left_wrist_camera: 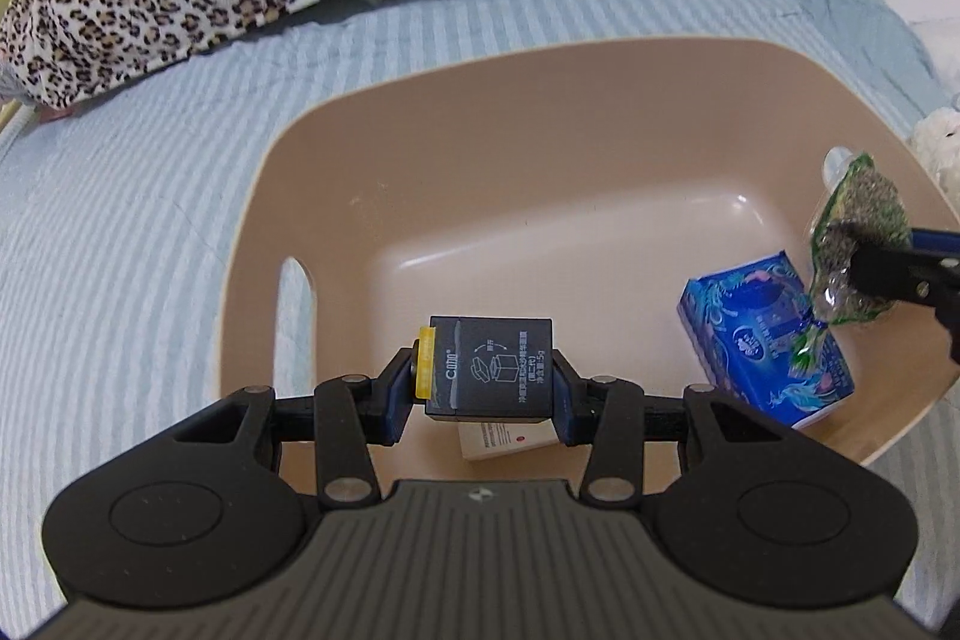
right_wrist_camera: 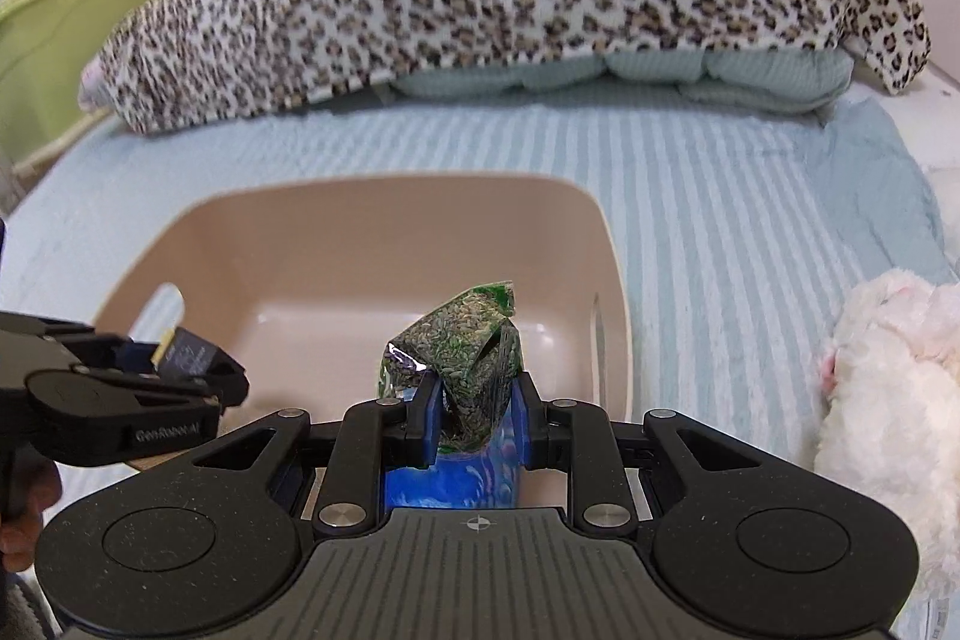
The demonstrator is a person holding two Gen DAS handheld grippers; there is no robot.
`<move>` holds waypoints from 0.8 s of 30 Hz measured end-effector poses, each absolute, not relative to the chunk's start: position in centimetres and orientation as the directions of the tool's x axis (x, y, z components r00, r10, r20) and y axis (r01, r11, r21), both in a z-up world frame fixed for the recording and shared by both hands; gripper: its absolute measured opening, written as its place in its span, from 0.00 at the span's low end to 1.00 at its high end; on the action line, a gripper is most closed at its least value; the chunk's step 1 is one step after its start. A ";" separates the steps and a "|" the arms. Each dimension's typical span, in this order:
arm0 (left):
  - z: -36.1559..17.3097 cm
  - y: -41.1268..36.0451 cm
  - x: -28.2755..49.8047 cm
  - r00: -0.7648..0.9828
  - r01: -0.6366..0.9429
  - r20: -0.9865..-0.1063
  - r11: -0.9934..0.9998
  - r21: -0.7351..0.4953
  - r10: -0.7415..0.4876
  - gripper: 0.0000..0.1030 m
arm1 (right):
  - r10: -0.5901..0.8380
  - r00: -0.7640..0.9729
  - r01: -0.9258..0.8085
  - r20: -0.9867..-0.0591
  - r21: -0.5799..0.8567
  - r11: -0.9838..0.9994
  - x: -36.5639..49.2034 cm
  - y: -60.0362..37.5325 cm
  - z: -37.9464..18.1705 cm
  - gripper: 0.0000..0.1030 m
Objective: Organize objects
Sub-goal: 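Lift both items over the basket and open both tools to release them, then return both tools to the floral scrunchie and dark blue box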
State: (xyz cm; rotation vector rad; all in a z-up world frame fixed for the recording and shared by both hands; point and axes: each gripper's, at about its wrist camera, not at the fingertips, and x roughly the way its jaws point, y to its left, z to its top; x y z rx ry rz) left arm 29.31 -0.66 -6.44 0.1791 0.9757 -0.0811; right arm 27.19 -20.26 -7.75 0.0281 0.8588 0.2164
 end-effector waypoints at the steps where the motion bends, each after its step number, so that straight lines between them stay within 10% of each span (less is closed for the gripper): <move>1: -6.6 -0.7 29.3 0.556 0.148 -0.831 0.982 0.117 0.015 0.45 | 0.198 0.622 -0.177 -0.757 0.111 0.978 27.3 -20.2 -8.1 0.21; 8: -5.8 -0.8 28.7 0.567 0.142 -0.824 0.983 0.112 0.012 0.46 | 0.206 0.616 -0.191 -0.761 0.110 0.975 27.1 -19.9 -8.5 0.22; 13: -3.6 -0.8 27.8 0.609 0.121 -0.793 0.986 0.115 0.018 0.74 | 0.233 0.661 -0.190 -0.713 0.141 0.971 25.7 -20.7 -6.9 0.61; 24: 0.4 0.0 23.5 0.651 0.119 -0.759 0.986 0.113 0.009 0.90 | 0.270 0.700 -0.225 -0.661 0.155 0.962 20.9 -22.4 -2.9 0.82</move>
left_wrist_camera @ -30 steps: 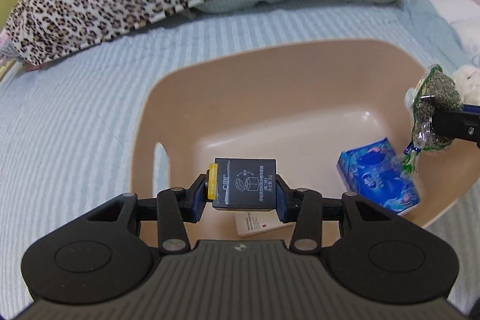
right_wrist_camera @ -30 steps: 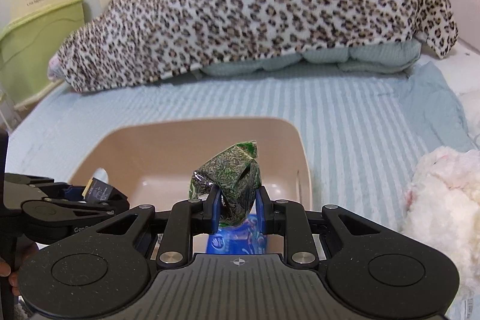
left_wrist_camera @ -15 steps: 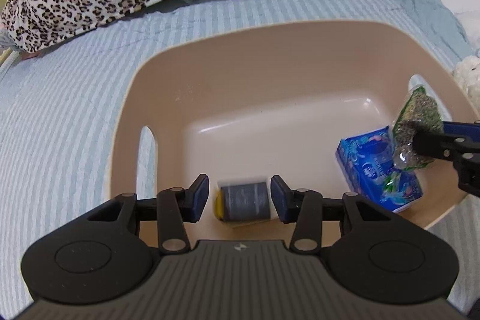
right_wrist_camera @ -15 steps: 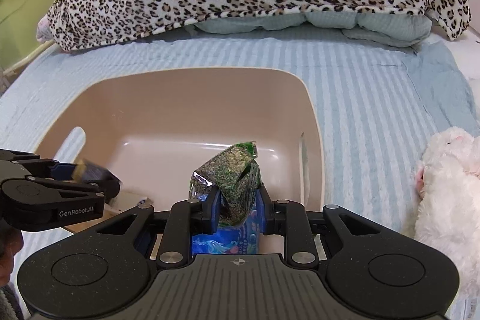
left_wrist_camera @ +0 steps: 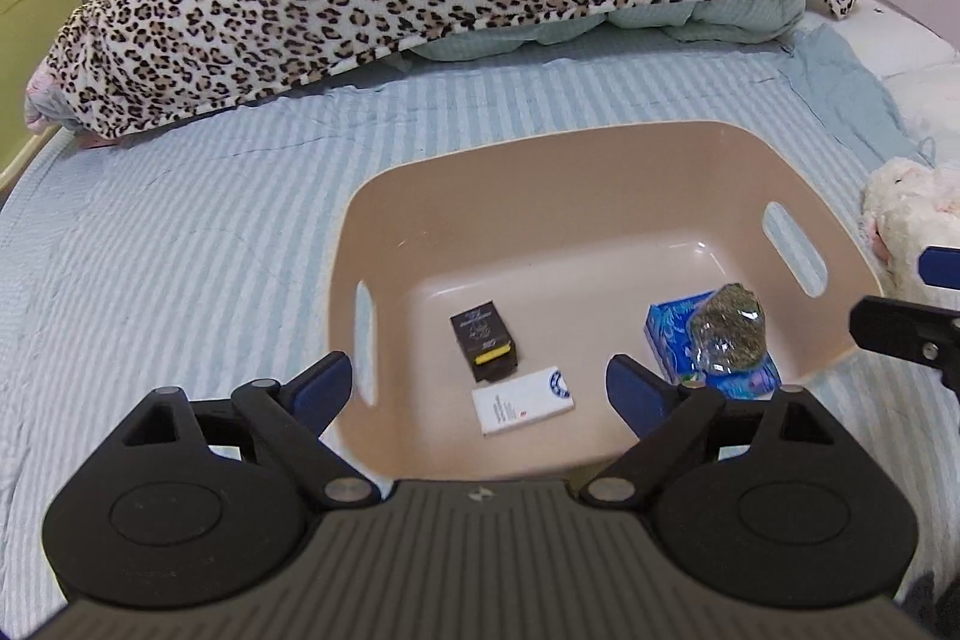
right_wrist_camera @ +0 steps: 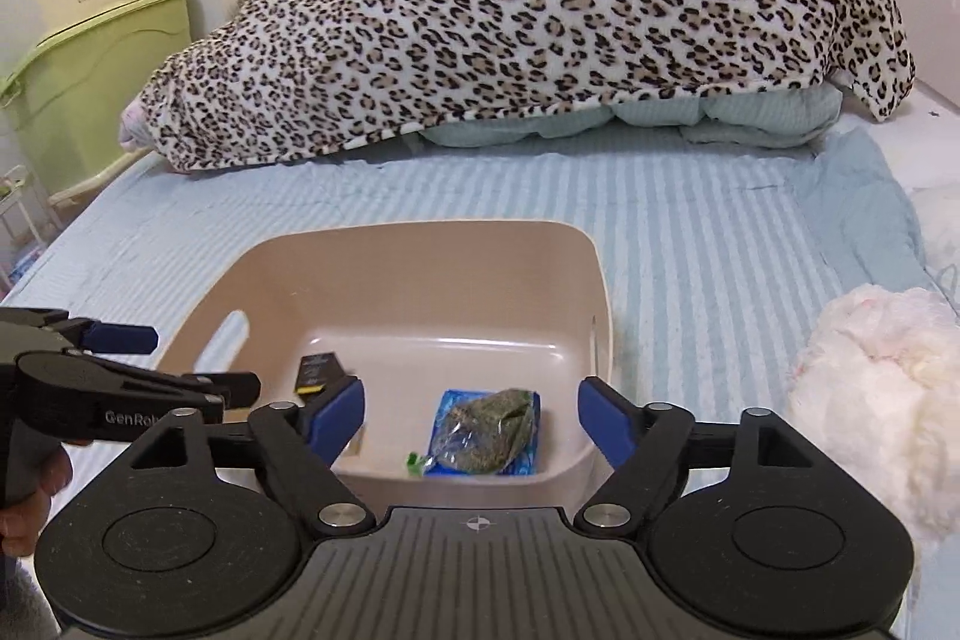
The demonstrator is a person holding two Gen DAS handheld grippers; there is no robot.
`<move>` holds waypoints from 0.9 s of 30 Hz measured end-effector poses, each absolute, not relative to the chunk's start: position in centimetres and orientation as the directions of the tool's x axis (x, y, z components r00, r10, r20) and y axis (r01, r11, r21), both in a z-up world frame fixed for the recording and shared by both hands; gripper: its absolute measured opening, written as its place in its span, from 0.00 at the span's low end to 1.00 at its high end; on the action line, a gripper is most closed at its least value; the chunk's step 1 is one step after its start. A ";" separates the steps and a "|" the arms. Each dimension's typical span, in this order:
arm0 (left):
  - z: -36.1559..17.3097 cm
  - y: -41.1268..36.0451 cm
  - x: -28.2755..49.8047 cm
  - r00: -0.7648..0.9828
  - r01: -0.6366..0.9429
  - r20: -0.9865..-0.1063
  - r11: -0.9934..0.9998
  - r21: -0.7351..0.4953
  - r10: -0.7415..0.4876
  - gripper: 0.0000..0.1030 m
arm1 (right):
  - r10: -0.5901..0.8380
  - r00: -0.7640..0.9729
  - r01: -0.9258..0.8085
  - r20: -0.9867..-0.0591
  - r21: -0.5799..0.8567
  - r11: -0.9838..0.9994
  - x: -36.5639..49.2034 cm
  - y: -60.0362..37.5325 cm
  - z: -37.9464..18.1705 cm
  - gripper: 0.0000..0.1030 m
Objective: Organize objects
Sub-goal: 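Return both tools to the floral scrunchie and dark blue box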
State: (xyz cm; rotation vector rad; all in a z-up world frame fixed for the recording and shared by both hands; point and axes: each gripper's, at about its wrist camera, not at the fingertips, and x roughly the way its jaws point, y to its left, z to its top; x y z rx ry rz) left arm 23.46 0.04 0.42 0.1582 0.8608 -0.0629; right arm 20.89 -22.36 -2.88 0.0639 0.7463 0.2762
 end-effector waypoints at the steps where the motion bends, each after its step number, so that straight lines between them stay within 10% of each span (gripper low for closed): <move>1: 0.6 0.2 22.9 0.652 0.117 -0.758 0.987 0.114 0.010 0.90 | 0.267 0.703 -0.228 -0.660 0.147 0.962 20.3 -22.5 -2.7 0.86; 27: -4.8 1.8 13.6 0.532 0.140 -0.847 0.988 0.072 -0.013 0.93 | 0.259 0.563 -0.230 -0.785 0.153 0.961 12.8 -22.5 -8.8 0.87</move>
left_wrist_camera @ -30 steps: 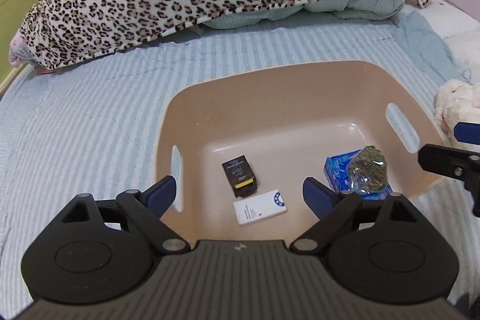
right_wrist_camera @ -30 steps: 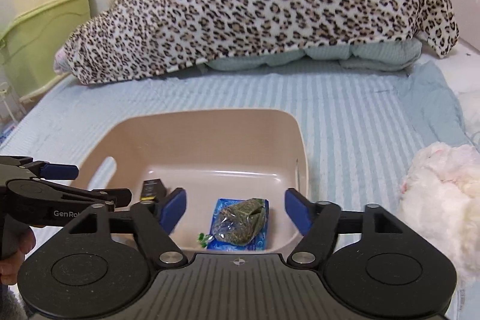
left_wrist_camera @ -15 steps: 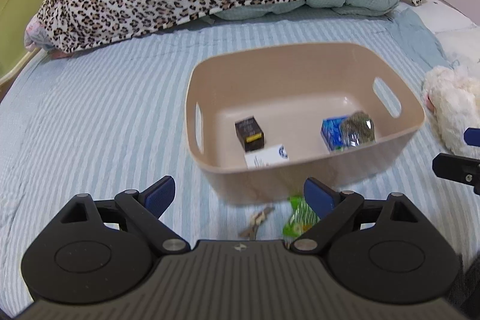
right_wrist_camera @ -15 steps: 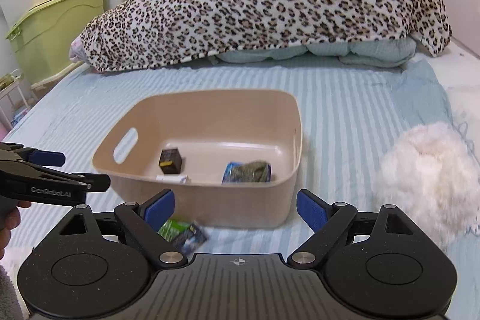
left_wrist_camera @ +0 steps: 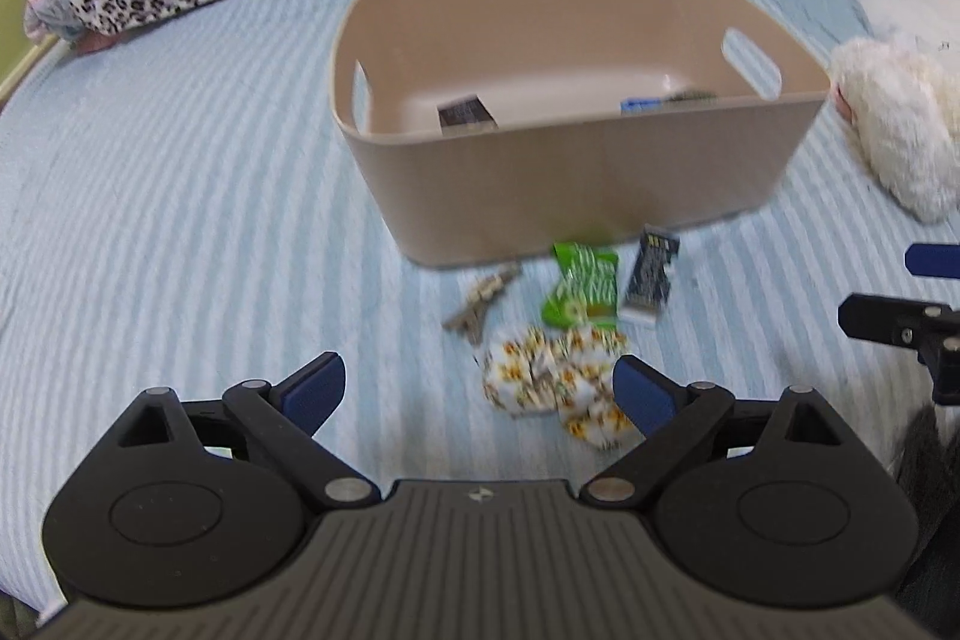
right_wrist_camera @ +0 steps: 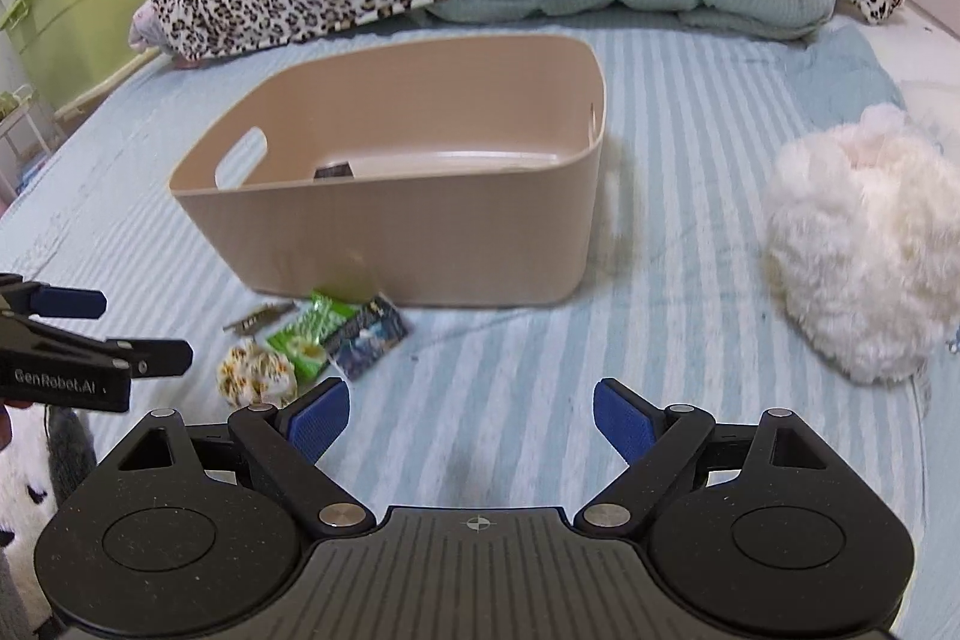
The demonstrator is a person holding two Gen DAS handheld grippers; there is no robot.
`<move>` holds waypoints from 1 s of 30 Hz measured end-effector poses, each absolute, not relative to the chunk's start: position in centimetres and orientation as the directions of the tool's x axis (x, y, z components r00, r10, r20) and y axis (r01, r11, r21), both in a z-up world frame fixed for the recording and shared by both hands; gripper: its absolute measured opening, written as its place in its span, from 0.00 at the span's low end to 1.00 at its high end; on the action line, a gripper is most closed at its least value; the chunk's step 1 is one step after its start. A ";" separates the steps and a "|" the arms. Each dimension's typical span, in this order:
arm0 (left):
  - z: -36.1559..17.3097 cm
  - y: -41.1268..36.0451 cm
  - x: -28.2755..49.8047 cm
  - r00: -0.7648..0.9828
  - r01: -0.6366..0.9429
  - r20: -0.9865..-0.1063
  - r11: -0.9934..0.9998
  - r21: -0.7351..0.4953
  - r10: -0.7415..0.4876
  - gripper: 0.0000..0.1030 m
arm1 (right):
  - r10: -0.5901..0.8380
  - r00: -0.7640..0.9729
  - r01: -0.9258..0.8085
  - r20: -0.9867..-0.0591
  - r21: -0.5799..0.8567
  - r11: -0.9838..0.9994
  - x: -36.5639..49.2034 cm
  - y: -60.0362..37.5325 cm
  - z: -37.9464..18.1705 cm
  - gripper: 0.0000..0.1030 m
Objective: Organize objects
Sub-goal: 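Return both tools to the floral scrunchie and dark blue box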
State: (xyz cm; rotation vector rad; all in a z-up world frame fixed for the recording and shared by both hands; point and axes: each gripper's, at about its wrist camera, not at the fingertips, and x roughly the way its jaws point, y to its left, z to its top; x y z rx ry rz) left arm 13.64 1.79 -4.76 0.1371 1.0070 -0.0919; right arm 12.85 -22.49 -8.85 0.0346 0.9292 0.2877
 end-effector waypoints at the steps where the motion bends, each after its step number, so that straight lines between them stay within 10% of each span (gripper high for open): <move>1: -5.3 1.7 13.6 0.522 0.141 -0.853 0.988 0.069 -0.015 0.93 | 0.260 0.557 -0.231 -0.788 0.154 0.961 12.9 -22.4 -9.1 0.87; 30: -11.9 3.6 17.7 0.497 0.103 -0.862 0.993 -0.051 -0.096 0.94 | 0.290 0.486 -0.391 -0.825 0.092 0.916 18.1 -16.7 -15.2 0.87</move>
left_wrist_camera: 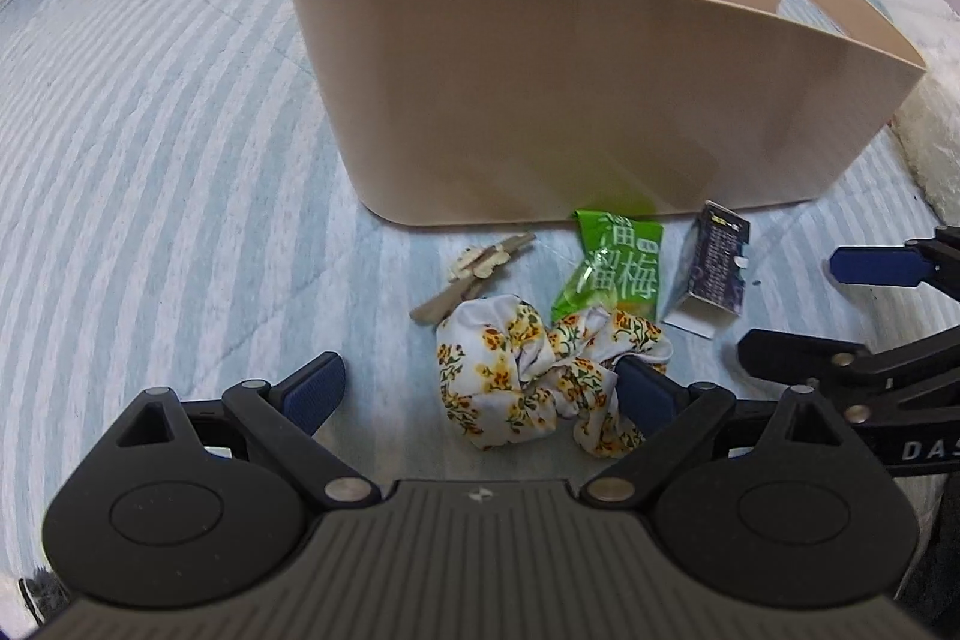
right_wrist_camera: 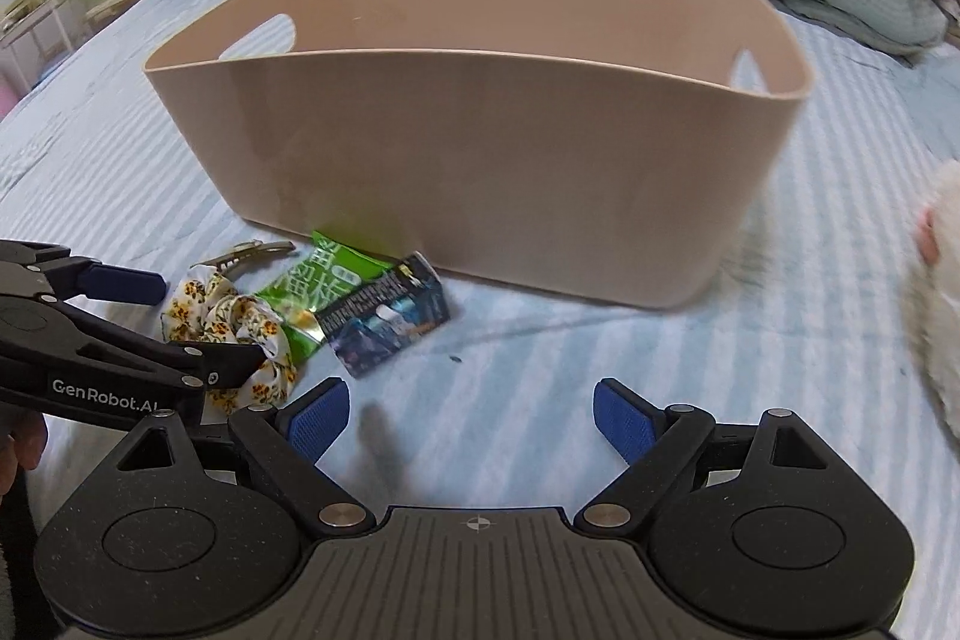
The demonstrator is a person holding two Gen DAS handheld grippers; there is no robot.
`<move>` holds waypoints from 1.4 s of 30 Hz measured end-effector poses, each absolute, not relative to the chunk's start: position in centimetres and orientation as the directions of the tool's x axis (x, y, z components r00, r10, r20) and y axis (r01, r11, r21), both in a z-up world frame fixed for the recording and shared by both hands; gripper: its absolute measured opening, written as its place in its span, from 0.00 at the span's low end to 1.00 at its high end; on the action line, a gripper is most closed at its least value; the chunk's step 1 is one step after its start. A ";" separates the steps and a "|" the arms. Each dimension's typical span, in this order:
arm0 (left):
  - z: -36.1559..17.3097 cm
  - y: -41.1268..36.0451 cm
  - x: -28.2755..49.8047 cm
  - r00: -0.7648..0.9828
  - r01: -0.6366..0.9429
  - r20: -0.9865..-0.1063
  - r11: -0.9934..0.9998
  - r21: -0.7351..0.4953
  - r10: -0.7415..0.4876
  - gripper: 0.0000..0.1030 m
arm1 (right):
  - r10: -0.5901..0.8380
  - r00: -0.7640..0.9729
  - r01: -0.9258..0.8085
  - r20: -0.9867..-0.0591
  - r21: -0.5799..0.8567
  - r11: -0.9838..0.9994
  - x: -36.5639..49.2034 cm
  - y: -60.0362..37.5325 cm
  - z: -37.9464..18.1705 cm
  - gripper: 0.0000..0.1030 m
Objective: Organize objects
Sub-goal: 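Return both tools to the floral scrunchie and dark blue box, then grasp the floral scrunchie with the left tool while the right tool grasps the dark blue box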
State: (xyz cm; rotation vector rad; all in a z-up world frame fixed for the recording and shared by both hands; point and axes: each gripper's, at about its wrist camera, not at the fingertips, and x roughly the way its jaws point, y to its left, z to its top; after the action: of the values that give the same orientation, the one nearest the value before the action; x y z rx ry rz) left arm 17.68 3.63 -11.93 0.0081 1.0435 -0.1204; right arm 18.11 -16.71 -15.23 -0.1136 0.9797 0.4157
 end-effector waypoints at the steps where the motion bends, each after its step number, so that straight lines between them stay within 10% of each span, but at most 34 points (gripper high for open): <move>1: -12.0 3.8 17.8 0.496 0.103 -0.863 0.993 -0.052 -0.097 0.94 | 0.296 0.485 -0.397 -0.823 0.095 0.913 18.3 -16.5 -15.3 0.87; 8: -12.2 5.1 17.8 0.498 0.091 -0.860 0.993 -0.077 -0.112 0.88 | 0.311 0.482 -0.424 -0.819 0.092 0.901 19.1 -15.6 -15.8 0.87; 17: -11.3 5.0 17.5 0.474 0.100 -0.871 0.991 -0.093 -0.130 0.50 | 0.348 0.501 -0.431 -0.793 0.121 0.894 19.9 -15.1 -15.8 0.82; 25: -11.2 4.7 17.5 0.461 0.115 -0.878 0.990 -0.083 -0.127 0.15 | 0.347 0.495 -0.442 -0.797 0.113 0.890 19.7 -14.8 -15.7 0.48; 42: -8.3 4.6 15.0 0.535 0.135 -0.839 0.990 -0.033 -0.101 0.09 | 0.333 0.546 -0.416 -0.769 0.097 0.904 15.8 -16.1 -12.7 0.48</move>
State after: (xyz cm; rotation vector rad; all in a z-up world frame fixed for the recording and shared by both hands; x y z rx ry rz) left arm 14.98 4.65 -8.33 0.0371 0.9960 -0.1409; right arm 15.79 -16.11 -12.65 -0.1016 0.8888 0.4455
